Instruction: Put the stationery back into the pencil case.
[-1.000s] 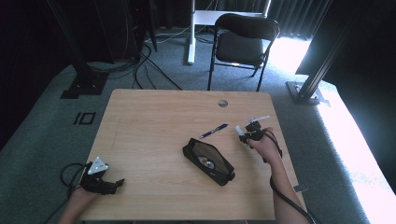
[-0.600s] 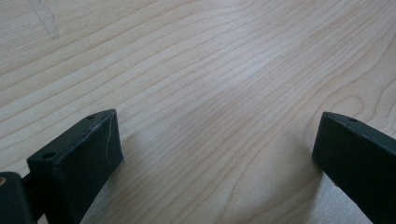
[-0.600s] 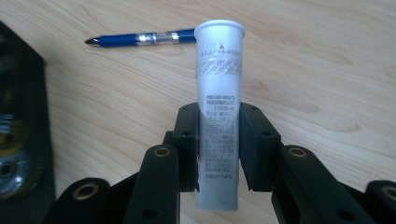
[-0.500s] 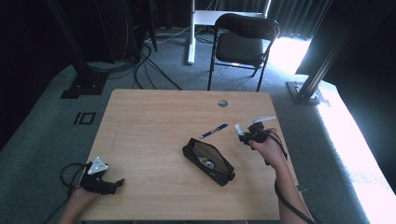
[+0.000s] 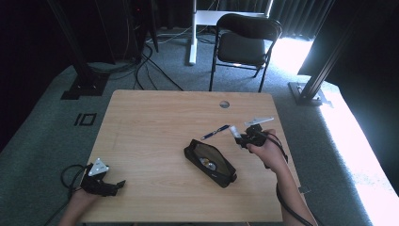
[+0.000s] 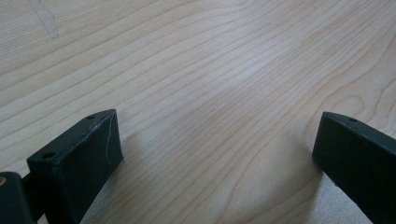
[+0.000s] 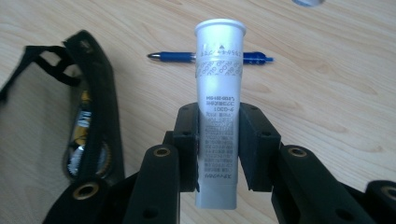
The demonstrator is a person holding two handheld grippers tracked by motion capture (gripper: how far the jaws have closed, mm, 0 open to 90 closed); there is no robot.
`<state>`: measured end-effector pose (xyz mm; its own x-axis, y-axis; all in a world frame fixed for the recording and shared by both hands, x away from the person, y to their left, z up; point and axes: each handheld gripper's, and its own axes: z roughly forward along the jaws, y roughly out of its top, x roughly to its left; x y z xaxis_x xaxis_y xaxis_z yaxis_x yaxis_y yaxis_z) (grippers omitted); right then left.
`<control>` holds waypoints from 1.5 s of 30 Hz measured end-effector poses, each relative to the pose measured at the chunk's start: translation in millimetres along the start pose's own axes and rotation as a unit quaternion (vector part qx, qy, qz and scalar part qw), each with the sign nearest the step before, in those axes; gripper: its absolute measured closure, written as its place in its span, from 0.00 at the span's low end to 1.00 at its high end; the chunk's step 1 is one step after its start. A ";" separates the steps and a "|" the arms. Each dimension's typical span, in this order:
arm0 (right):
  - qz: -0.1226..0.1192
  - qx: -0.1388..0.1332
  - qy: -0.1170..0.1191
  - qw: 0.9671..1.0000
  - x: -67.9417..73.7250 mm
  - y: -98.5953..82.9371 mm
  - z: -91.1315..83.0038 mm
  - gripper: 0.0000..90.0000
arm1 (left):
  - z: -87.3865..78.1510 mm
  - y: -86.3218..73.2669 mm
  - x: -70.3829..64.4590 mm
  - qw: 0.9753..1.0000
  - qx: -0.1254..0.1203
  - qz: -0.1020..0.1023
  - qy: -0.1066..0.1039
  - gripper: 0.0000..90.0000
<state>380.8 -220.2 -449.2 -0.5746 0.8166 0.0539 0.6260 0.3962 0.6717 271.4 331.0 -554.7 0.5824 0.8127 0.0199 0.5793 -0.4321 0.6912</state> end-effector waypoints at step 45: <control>-0.134 0.085 0.070 0.985 98.7 13.8 42.1 0.79 | 0.0 0.0 0.0 1.000 0.000 0.000 0.000 0.02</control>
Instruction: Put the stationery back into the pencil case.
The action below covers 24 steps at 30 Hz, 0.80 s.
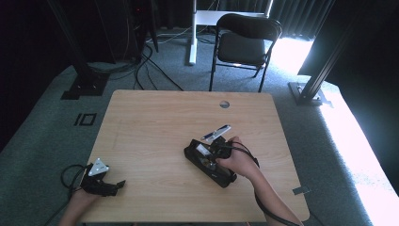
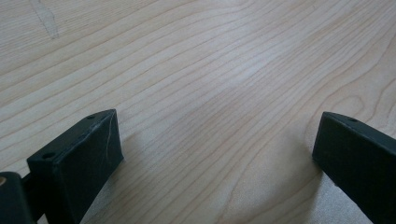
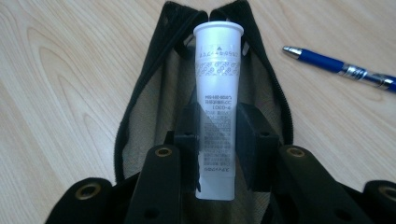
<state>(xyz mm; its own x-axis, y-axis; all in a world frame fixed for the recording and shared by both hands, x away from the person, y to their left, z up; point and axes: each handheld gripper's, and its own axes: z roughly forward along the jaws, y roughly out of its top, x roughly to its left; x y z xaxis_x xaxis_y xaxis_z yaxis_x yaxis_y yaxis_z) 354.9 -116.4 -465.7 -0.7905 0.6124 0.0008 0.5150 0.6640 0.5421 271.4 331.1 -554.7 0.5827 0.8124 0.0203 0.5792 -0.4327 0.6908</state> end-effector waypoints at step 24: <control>-0.024 0.055 -0.004 0.998 16.8 6.1 36.0 0.79 | 0.0 0.0 0.0 1.000 0.000 0.000 0.000 0.02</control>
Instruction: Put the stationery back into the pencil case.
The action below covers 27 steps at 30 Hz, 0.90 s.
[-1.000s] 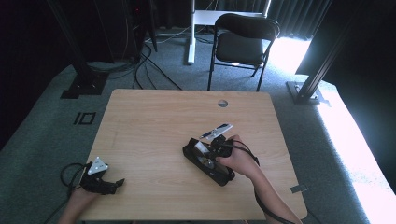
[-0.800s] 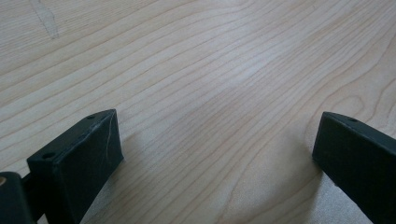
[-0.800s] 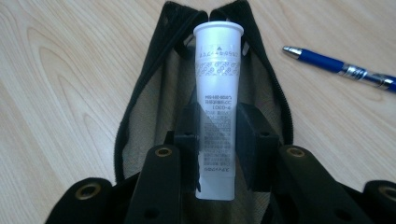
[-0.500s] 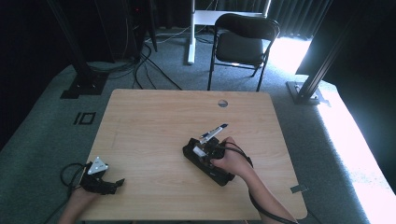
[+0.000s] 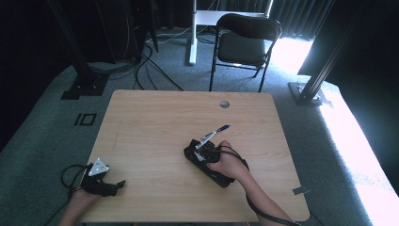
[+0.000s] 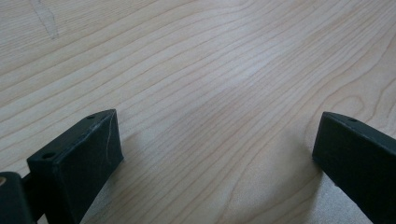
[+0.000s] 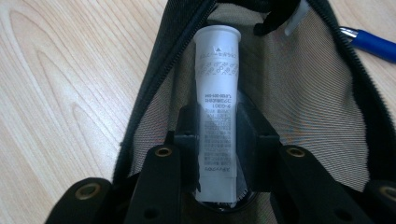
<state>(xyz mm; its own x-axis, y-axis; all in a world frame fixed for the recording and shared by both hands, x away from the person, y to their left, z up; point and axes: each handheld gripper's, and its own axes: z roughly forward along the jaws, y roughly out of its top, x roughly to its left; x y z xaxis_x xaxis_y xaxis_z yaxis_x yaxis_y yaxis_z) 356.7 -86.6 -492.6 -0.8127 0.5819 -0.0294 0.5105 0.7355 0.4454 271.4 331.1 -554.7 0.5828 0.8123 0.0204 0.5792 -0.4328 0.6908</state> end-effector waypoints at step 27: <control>0.033 -0.090 0.001 0.995 -19.4 0.1 -50.9 0.76 | 0.0 0.0 0.0 1.000 0.000 0.000 0.000 0.02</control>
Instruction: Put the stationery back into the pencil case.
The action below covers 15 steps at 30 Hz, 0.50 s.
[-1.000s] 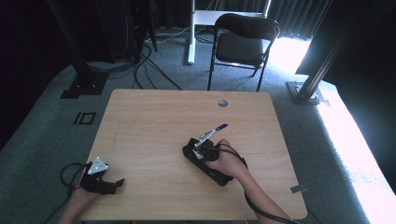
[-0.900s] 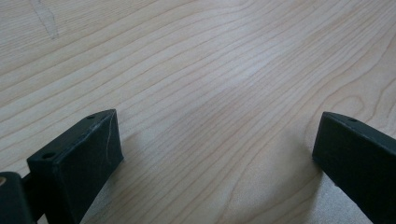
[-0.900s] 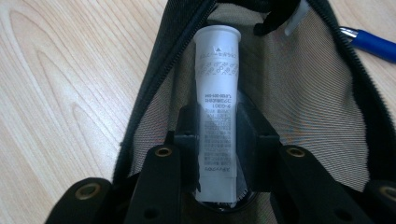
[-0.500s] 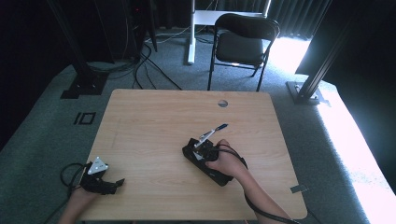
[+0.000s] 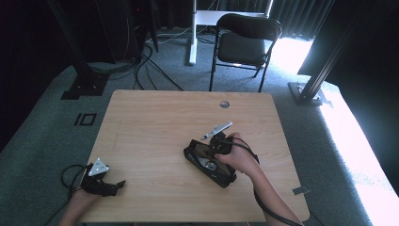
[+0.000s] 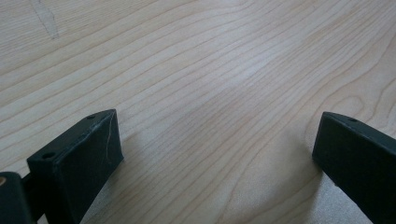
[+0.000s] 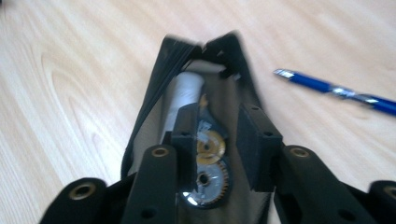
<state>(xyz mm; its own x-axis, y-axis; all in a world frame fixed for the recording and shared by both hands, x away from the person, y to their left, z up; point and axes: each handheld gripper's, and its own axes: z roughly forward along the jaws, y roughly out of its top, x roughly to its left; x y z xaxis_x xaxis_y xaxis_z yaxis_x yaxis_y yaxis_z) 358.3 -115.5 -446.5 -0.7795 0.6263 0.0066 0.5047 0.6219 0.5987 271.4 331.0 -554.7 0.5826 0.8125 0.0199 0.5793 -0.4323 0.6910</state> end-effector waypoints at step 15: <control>0.050 -0.045 -0.043 0.997 -47.4 1.1 -4.3 0.73 | 0.0 0.0 0.0 1.000 0.000 0.000 0.000 0.02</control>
<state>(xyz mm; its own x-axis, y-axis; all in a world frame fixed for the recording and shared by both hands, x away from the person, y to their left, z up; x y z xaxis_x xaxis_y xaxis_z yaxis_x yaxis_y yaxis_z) 394.2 -146.5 -442.6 -0.6908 0.7231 0.0035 0.5396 0.5123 0.6681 271.4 331.0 -554.7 0.5824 0.8127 0.0199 0.5794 -0.4321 0.6911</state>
